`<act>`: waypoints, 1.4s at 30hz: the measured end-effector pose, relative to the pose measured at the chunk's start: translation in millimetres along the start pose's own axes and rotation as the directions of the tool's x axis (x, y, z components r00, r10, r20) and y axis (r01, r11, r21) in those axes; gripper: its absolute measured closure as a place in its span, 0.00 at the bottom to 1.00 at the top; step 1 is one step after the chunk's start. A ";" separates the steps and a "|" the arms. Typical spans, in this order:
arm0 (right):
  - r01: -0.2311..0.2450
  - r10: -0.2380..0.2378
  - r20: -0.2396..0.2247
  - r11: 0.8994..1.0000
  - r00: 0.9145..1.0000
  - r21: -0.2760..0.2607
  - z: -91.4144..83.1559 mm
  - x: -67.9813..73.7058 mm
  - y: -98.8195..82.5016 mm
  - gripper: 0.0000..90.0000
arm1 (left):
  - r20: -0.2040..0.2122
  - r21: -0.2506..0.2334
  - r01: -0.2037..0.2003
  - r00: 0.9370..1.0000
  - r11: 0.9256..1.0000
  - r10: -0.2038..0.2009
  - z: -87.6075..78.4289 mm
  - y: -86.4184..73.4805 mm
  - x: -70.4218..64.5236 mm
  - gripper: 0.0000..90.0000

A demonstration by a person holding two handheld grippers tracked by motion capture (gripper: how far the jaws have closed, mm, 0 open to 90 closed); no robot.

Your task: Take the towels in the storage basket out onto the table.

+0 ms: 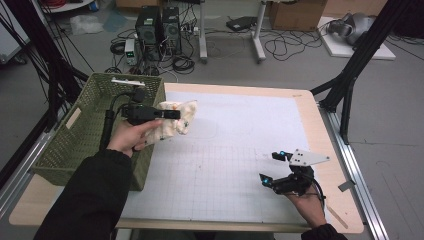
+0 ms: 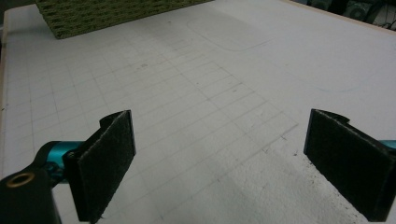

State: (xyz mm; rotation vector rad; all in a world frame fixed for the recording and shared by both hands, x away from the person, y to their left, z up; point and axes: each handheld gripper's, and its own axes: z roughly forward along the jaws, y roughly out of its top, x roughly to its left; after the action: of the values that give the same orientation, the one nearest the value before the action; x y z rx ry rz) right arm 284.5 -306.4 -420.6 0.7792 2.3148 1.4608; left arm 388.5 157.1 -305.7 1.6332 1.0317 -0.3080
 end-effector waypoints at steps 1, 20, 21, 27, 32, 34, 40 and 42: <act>0.000 0.000 0.001 1.000 1.000 -0.001 -0.1 0.0 0.1 0.09 | 0.006 0.003 -0.002 1.000 1.000 0.002 3.8 0.1 -2.4 0.90; 0.001 -0.001 0.005 1.000 1.000 -0.023 -4.3 -1.2 1.3 0.09 | -0.010 0.084 -0.043 0.999 0.996 0.044 84.5 -17.5 -23.9 0.90; -0.001 0.001 0.003 1.000 1.000 -0.023 -4.4 -1.3 1.3 0.09 | -0.012 0.084 -0.044 0.999 0.995 0.046 87.8 -19.2 -24.7 0.90; -0.003 0.003 0.002 1.000 1.000 -0.019 -4.2 -0.7 1.5 0.09 | -0.029 0.104 -0.042 0.999 0.994 0.045 116.0 -35.1 -25.2 0.90; -0.004 0.004 0.005 1.000 1.000 -0.024 -5.0 -2.1 1.3 0.09 | -0.036 0.119 -0.039 0.998 0.992 0.044 136.5 -49.7 -19.6 0.90; -0.003 0.003 0.004 1.000 1.000 -0.022 -4.3 -2.3 1.2 0.09 | -0.031 0.121 -0.045 0.998 0.992 0.050 143.7 -53.7 -20.7 0.90; -0.003 0.003 0.004 1.000 1.000 -0.015 -3.2 -2.3 1.2 0.09 | -0.037 0.115 -0.042 0.998 0.992 0.047 159.4 -66.9 -15.5 0.89; -0.003 0.003 0.004 1.000 1.000 -0.010 -2.1 -2.3 1.1 0.09 | -0.050 0.131 -0.053 0.997 0.990 0.060 165.4 -70.8 -14.5 0.89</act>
State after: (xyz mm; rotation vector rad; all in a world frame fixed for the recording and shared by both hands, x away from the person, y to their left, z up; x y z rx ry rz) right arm 285.6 -309.0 -418.8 0.7819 2.3024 1.4696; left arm 377.7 3.0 -399.2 1.7934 1.0218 -0.2995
